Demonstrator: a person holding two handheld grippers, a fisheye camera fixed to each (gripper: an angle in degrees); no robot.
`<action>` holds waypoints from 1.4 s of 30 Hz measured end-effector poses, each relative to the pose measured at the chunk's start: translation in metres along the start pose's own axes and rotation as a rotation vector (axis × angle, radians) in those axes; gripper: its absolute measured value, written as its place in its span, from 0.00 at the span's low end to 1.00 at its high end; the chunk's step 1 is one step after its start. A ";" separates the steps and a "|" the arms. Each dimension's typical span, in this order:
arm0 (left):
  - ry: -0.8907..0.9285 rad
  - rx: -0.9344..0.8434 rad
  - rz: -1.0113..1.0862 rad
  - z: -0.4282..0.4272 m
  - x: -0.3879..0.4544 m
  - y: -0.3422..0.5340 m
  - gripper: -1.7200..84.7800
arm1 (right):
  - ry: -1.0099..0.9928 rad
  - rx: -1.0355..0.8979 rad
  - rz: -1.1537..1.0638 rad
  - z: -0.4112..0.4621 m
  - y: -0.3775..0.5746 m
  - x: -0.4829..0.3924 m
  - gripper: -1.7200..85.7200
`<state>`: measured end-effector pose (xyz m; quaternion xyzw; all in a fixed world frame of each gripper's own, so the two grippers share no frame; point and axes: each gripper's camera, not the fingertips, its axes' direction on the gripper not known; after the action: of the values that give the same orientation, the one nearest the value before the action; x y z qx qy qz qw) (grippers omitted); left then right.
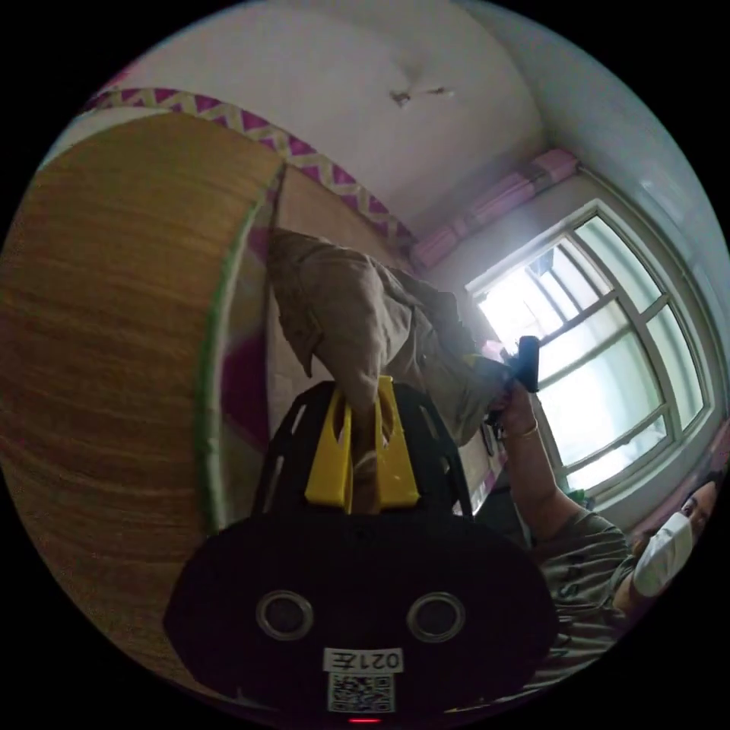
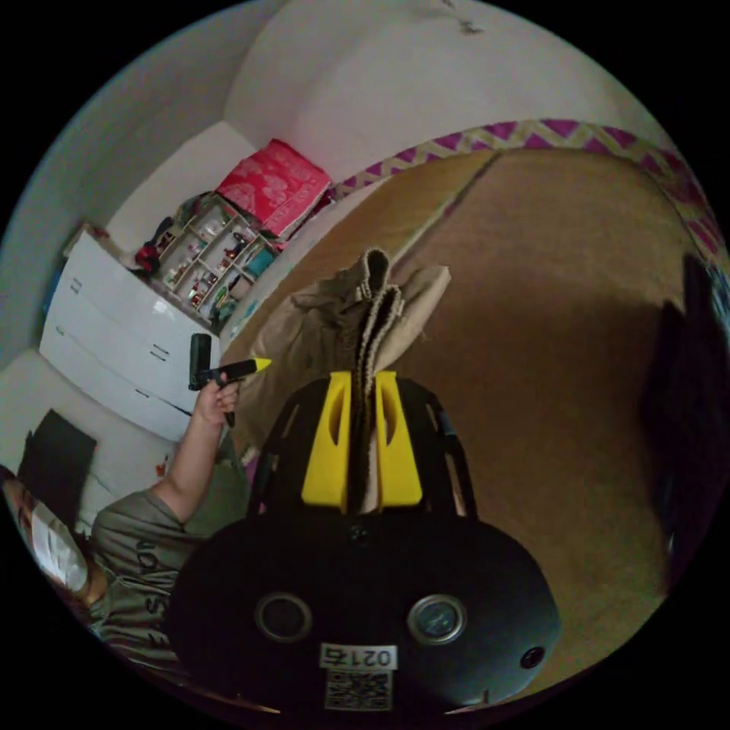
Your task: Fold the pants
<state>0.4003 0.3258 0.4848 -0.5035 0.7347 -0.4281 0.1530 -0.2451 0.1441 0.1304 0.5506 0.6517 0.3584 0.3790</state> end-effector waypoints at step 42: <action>-0.350 -0.032 0.150 0.103 0.149 0.261 0.03 | 1.220 0.062 -0.504 0.080 0.194 -0.012 0.20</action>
<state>0.2421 0.1805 0.2506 -0.5167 0.7388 -0.3097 0.3021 -0.0862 0.1629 0.2666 0.0901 0.8685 0.4874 -0.0021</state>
